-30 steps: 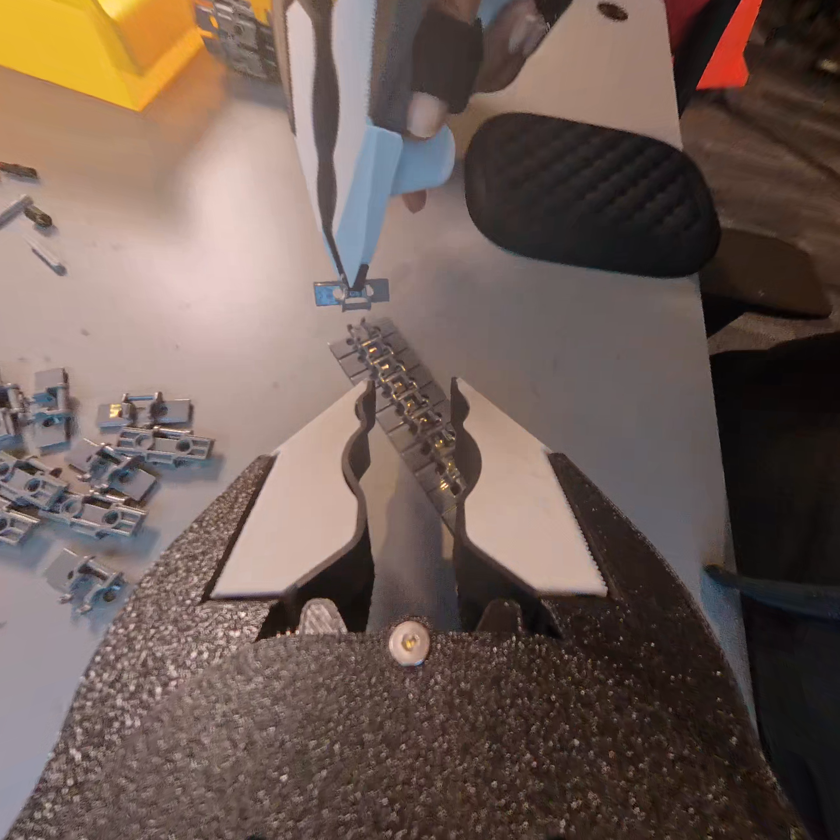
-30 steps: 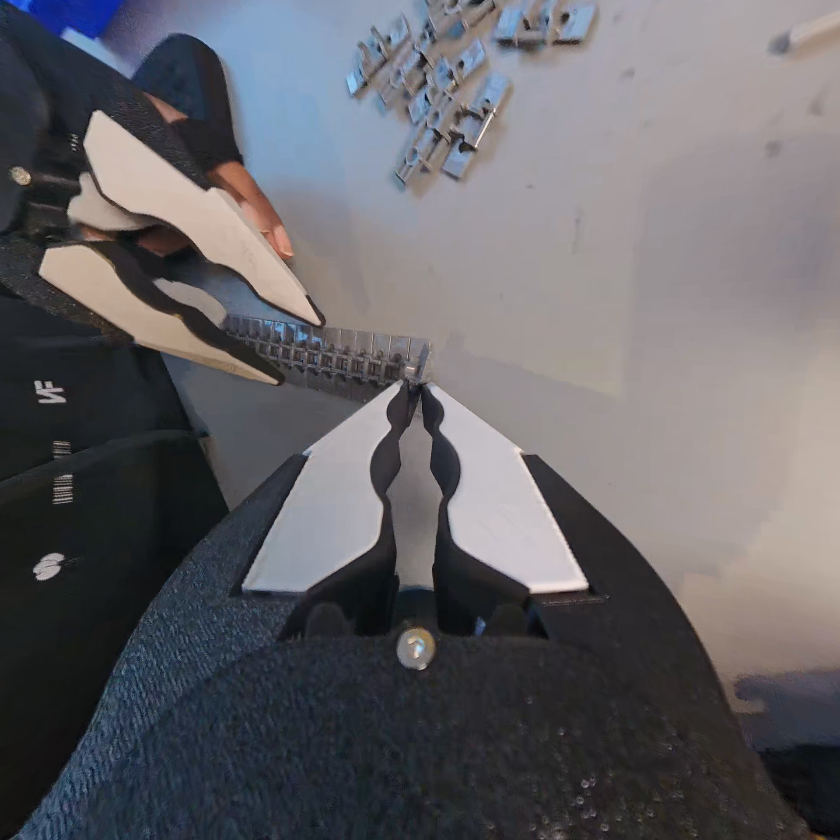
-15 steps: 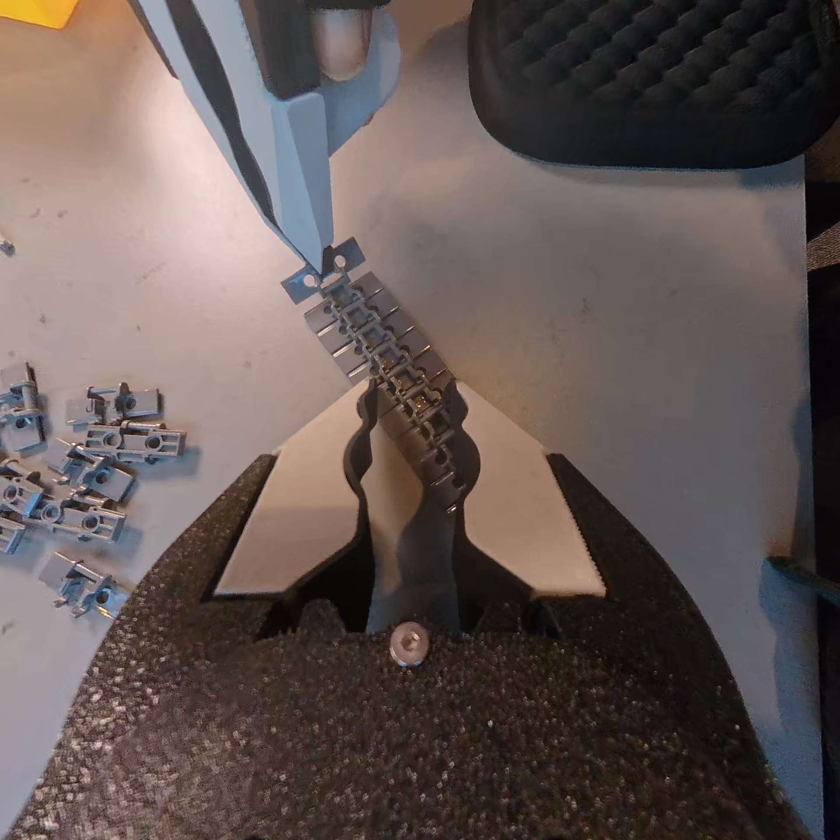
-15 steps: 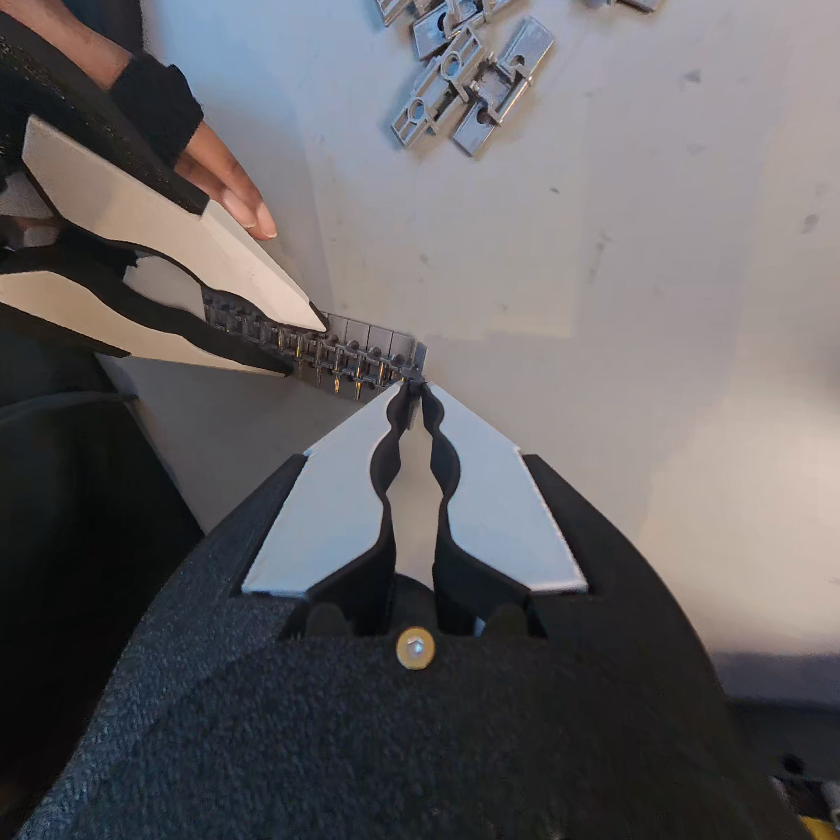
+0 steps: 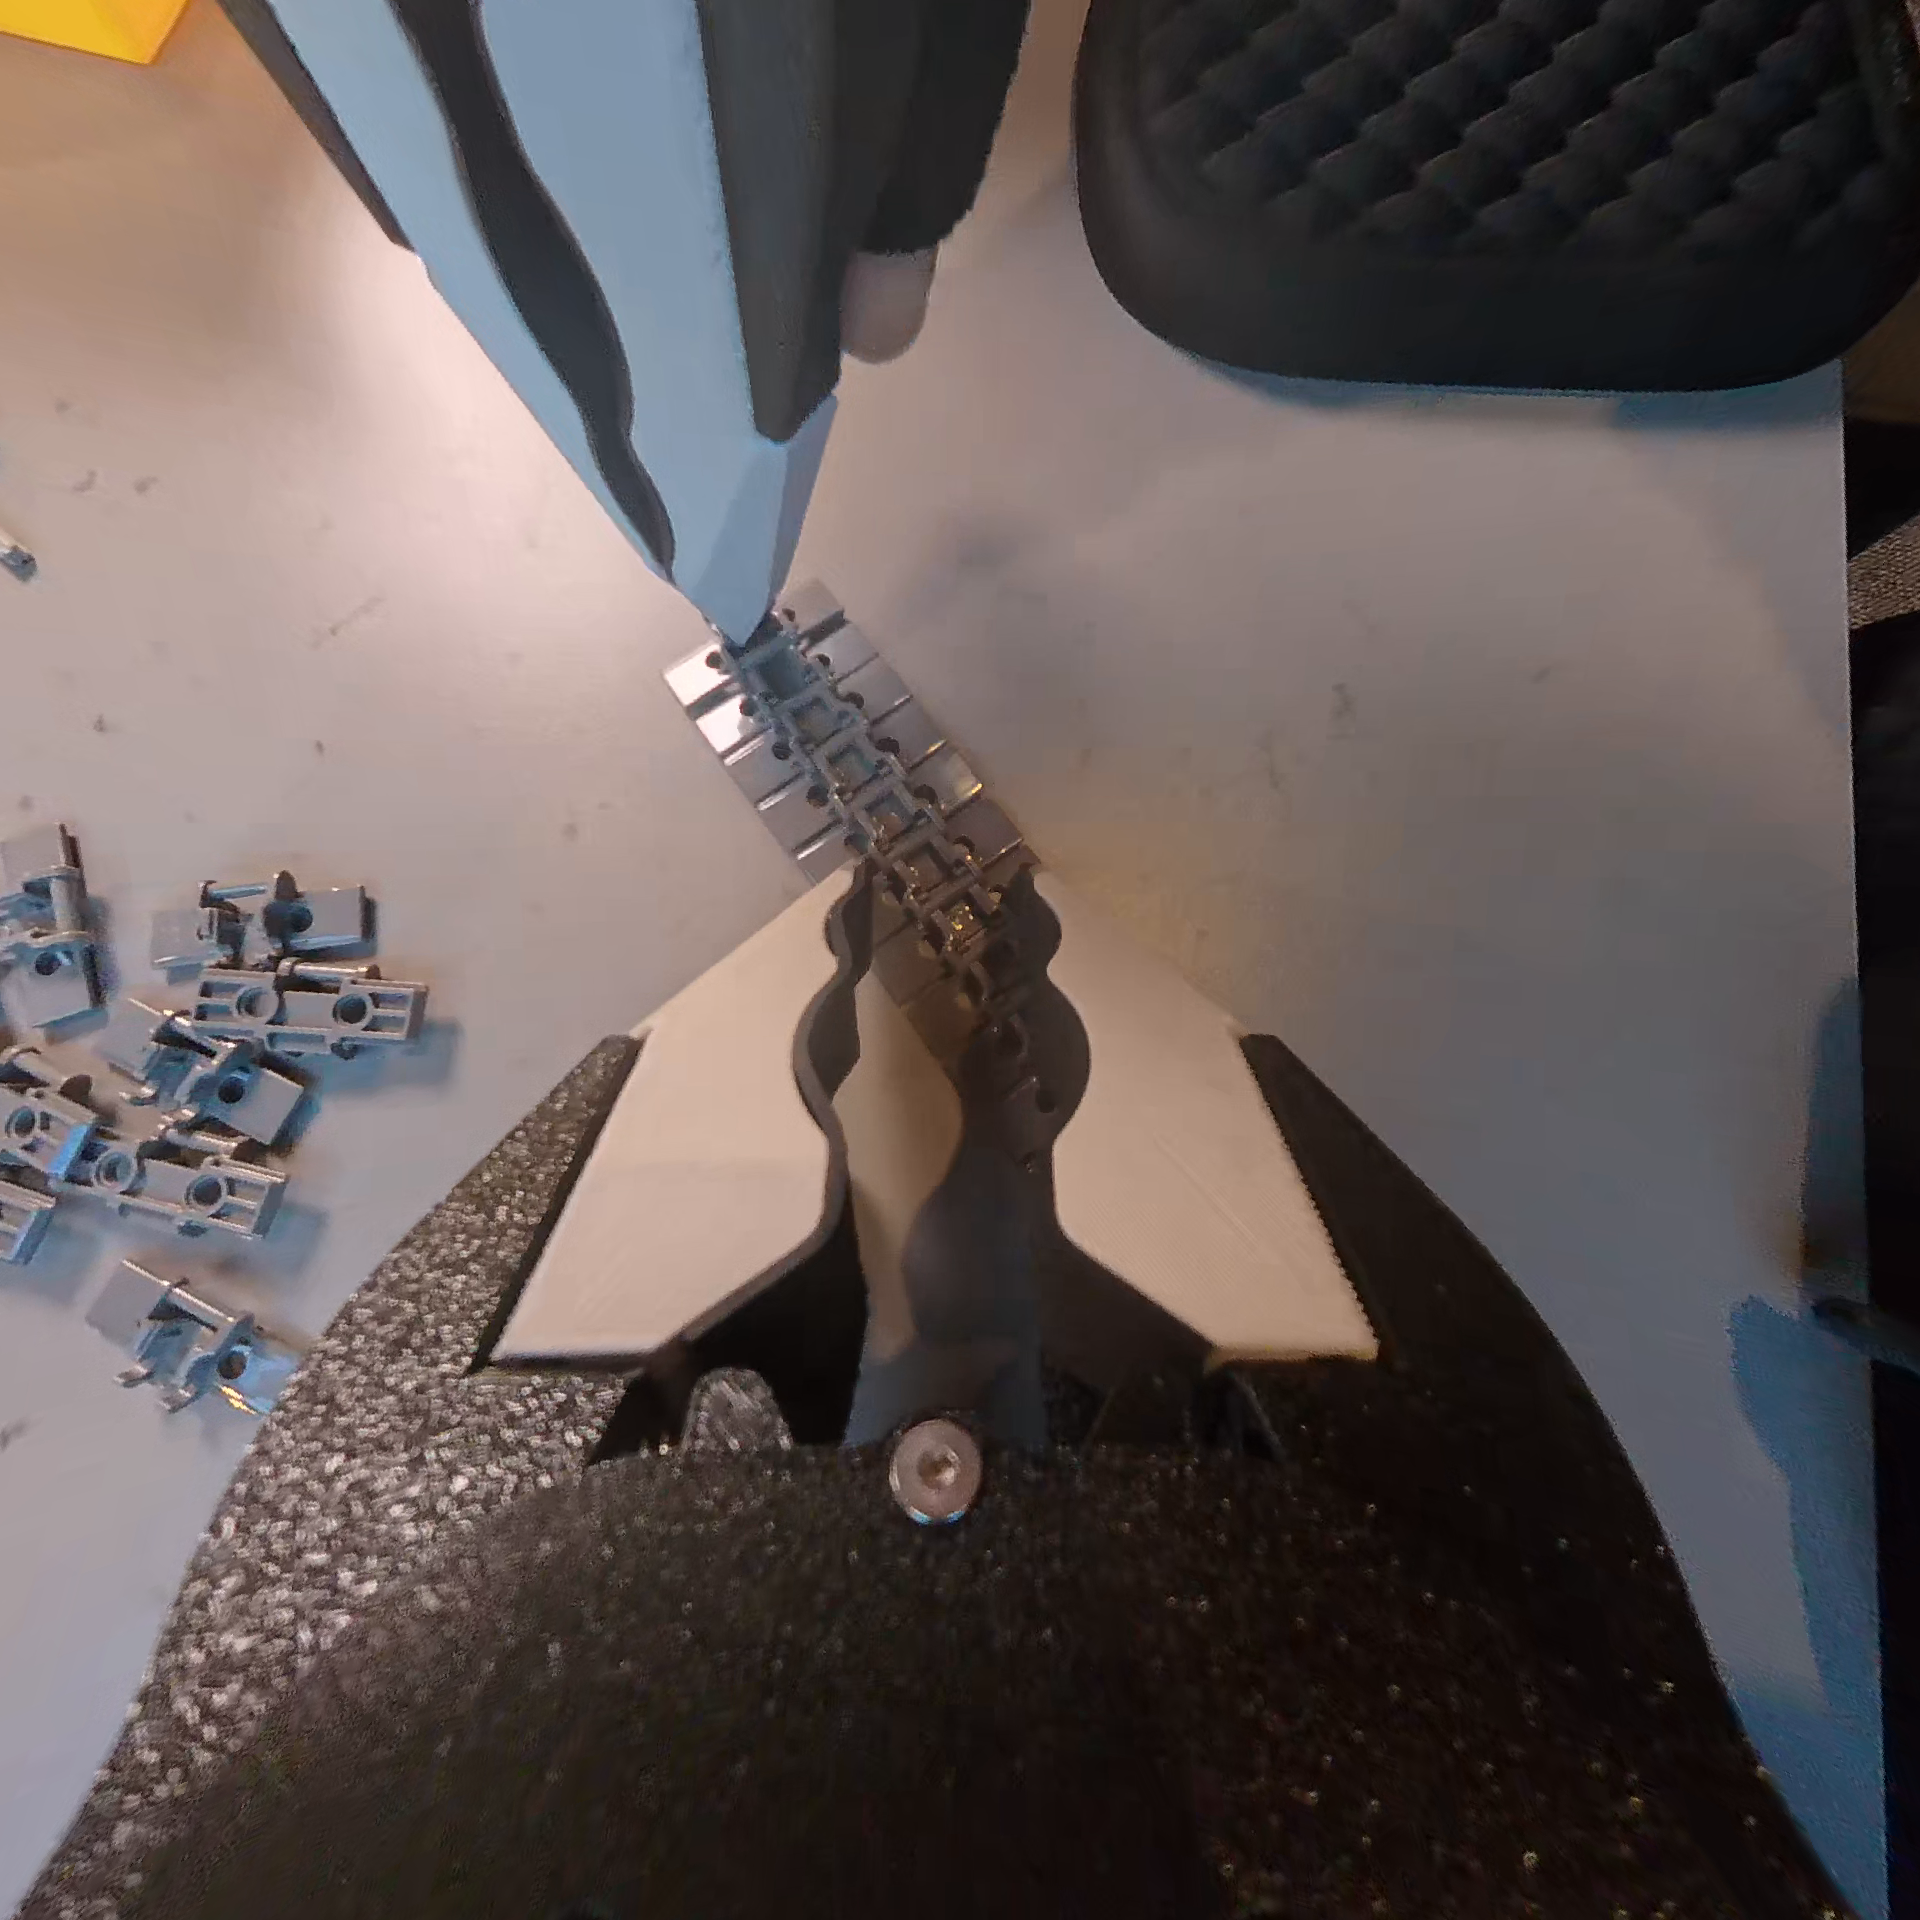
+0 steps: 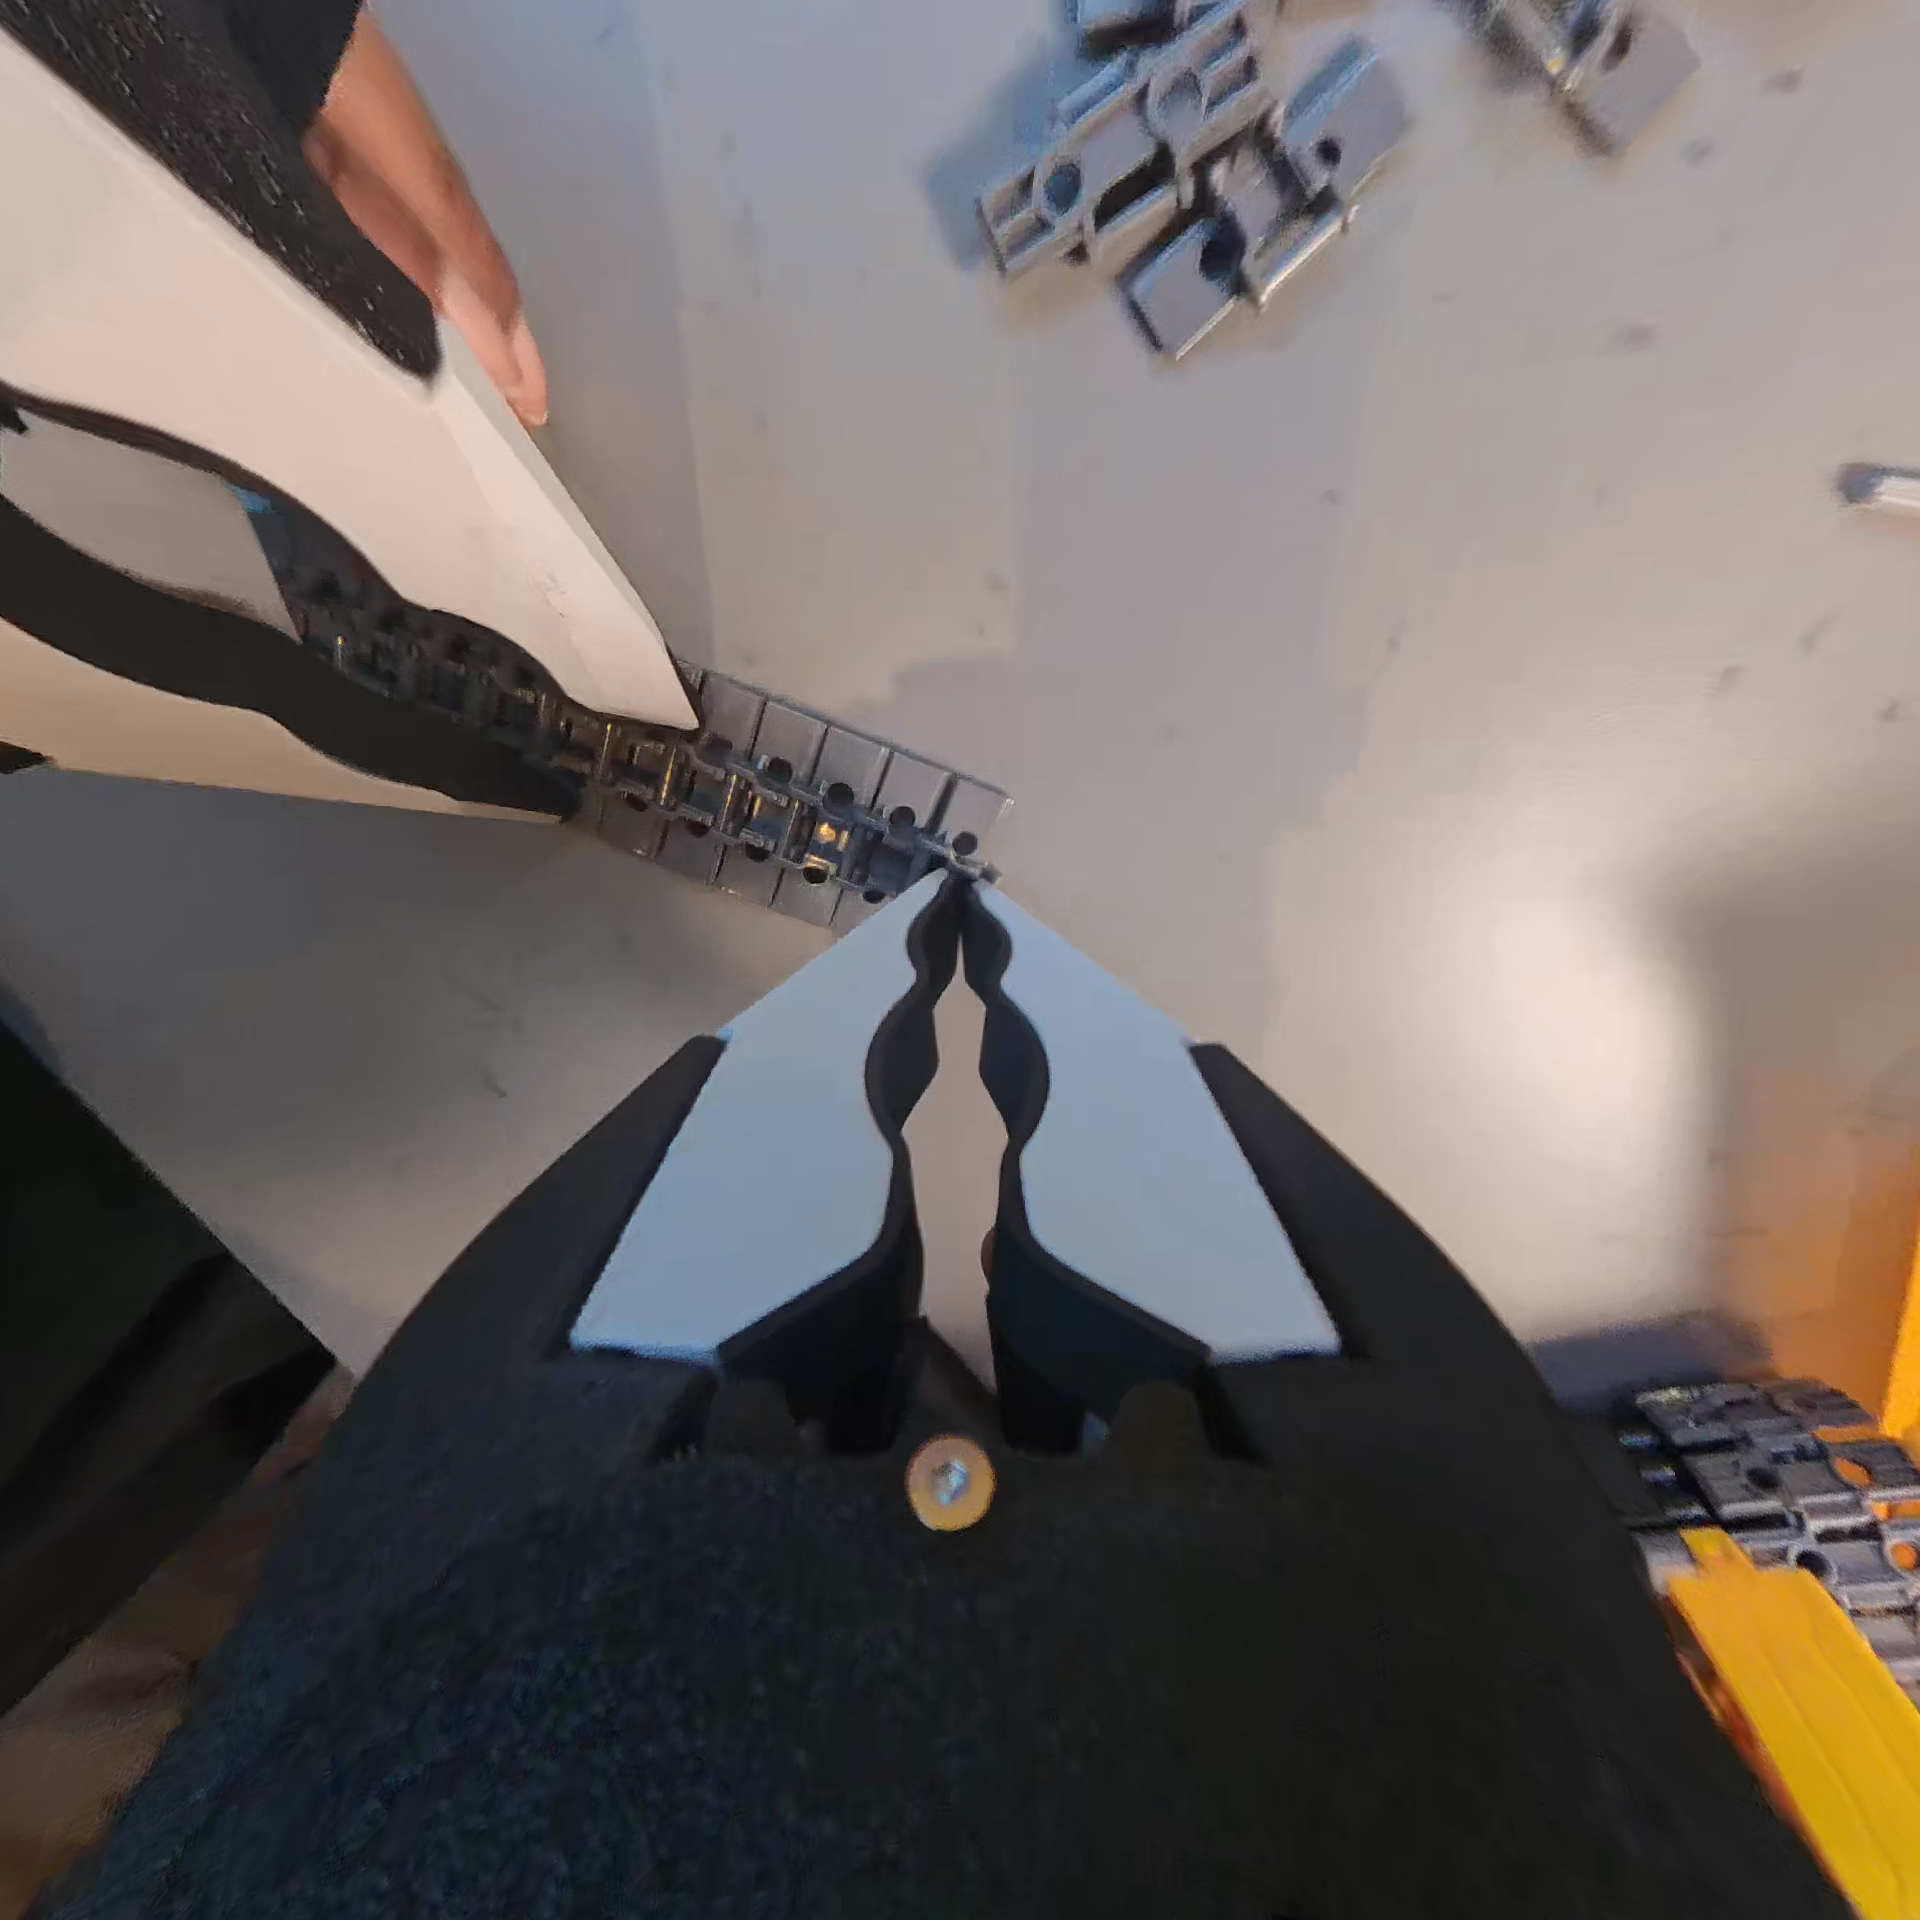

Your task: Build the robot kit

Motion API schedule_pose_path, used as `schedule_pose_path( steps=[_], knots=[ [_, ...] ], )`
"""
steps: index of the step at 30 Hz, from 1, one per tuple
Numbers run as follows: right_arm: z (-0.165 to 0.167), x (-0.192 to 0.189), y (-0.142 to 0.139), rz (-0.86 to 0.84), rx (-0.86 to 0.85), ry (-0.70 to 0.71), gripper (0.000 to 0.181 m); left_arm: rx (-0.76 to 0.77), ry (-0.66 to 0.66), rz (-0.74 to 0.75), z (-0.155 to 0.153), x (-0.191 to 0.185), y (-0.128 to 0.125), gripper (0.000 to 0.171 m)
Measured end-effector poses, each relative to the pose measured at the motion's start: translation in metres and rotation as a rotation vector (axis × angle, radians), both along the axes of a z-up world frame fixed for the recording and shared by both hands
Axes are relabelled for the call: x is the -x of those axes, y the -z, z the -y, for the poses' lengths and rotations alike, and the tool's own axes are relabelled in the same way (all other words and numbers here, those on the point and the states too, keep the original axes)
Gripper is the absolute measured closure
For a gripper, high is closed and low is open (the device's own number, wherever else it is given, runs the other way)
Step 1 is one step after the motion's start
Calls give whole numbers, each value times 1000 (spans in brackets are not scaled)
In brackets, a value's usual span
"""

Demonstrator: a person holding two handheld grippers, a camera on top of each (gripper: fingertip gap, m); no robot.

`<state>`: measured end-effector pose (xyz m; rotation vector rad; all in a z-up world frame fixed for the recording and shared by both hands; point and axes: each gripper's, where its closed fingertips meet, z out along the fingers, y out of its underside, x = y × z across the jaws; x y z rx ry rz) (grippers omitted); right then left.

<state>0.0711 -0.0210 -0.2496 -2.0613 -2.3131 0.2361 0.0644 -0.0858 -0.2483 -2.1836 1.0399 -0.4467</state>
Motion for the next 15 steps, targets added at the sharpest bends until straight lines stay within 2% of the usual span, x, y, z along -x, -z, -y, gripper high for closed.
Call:
schedule_pose_path(
  steps=[9, 15],
  knots=[
    [0, 0, -1, -33, 1, -5, 181, -1, 0, 4, 1, 1, 0, 146],
    [-1, 1, -11, -119, 177, 124, 180, -1, -3, 6, 1, 1, 0, 146]
  ],
)
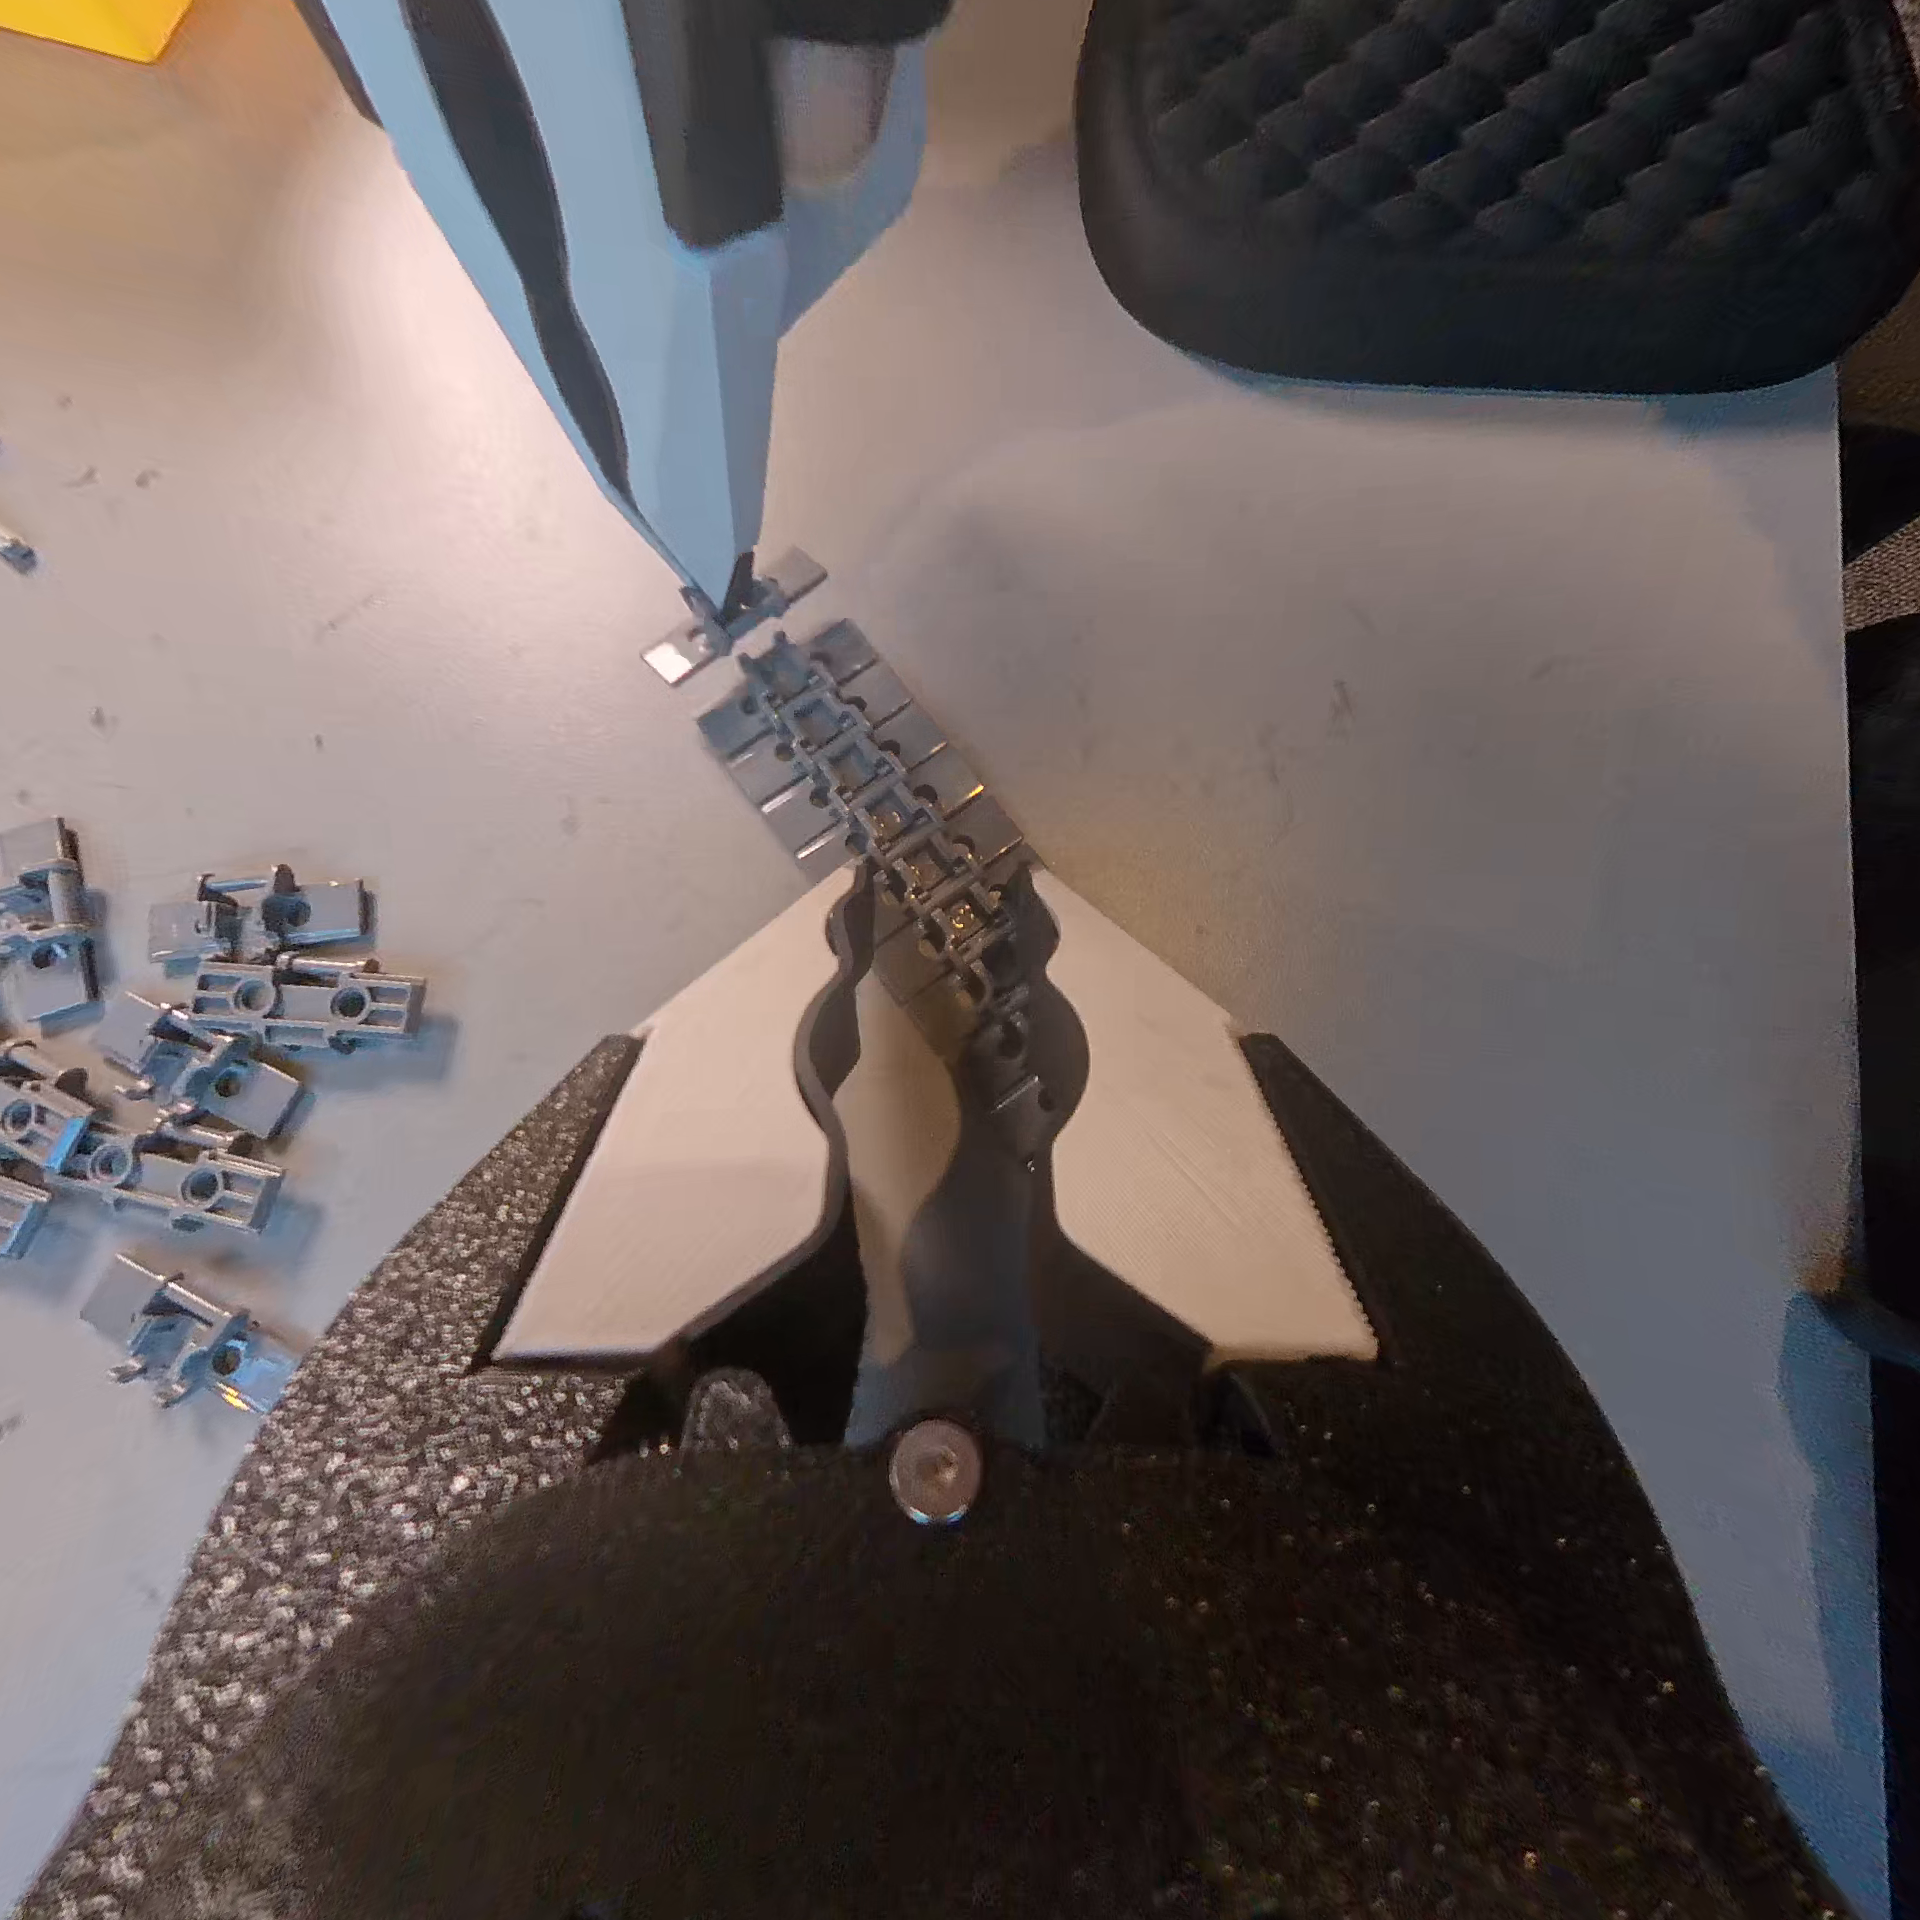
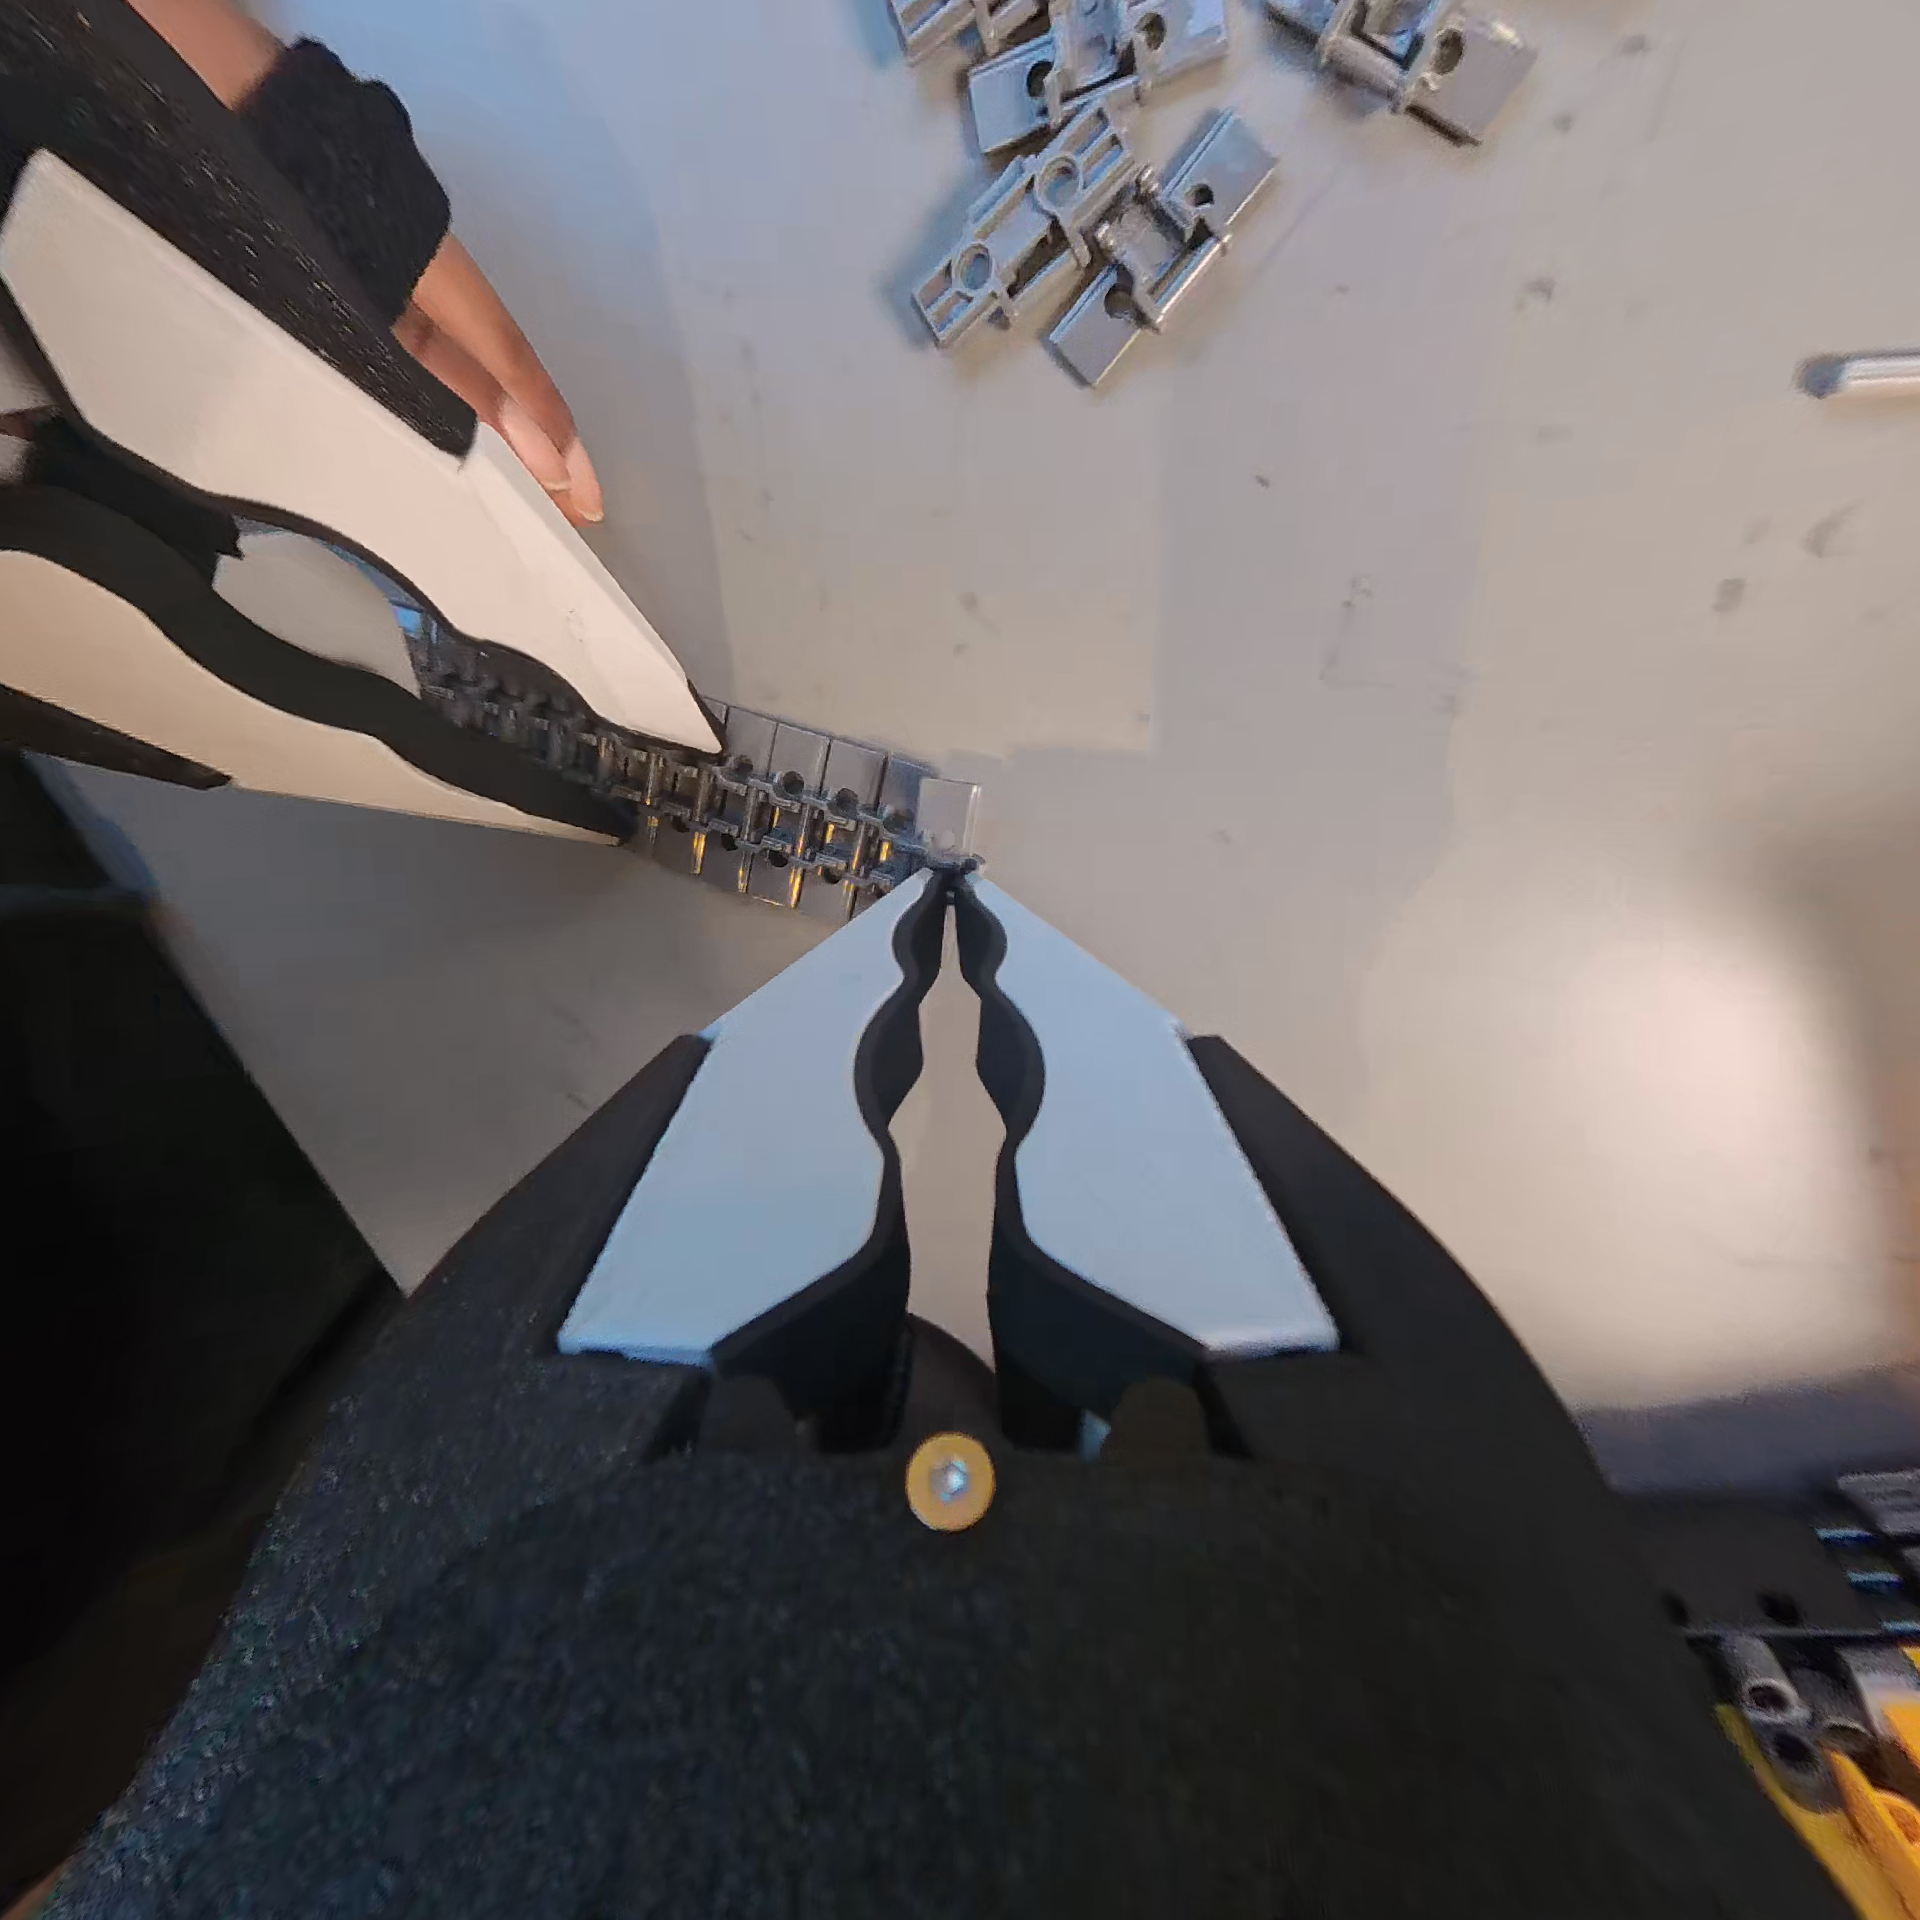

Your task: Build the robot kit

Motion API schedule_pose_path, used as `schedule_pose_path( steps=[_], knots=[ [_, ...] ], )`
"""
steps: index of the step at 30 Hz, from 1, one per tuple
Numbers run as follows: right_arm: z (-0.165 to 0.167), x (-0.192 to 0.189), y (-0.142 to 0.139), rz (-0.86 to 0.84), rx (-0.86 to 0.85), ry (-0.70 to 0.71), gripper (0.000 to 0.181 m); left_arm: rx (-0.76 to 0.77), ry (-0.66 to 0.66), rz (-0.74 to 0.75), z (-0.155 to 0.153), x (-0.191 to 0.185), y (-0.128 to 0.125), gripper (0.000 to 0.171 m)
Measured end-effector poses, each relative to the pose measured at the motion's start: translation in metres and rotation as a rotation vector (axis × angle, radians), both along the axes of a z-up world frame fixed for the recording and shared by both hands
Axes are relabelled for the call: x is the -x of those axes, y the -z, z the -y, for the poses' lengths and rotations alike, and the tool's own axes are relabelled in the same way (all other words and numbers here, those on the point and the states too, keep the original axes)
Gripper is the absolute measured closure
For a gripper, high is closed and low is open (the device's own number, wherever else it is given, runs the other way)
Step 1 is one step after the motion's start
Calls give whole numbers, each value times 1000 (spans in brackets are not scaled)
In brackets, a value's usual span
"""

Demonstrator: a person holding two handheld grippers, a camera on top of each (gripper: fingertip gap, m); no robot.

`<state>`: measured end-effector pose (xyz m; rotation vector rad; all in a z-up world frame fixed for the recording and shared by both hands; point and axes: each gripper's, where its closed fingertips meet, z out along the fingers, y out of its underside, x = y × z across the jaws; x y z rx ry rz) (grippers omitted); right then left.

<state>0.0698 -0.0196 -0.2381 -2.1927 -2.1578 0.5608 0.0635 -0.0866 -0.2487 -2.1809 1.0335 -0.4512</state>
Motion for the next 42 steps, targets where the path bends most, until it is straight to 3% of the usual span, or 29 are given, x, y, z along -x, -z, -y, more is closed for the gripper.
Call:
schedule_pose_path(
  steps=[5, 14, 19, 22, 26, 31, 42],
  knots=[
    [-4, -1, -6, -31, 37, 46, 163, 0, 0, 1, 0, 0, 0, 146],
    [-6, -2, 10, -31, -26, -19, 160, 4, -1, 6, 0, 0, 0, 145],
    [-9, -1, 13, -58, -79, -53, 170, 34, -8, 40, 0, 1, -2, 146],
    [-4, 5, 4, -149, -151, -118, 171, 52, -48, 183, -5, 4, -20, 144],
    [30, 24, -38, -401, -143, -204, 171, 63, -151, 442, -21, 22, -53, 141],
    [56, 26, -66, -500, -125, -238, 171, 50, -5, 599, -8, 13, -81, 162],
    [84, 5, -60, -397, -29, -435, 170, 22, 187, 486, 18, -8, -75, 165]
  ],
)
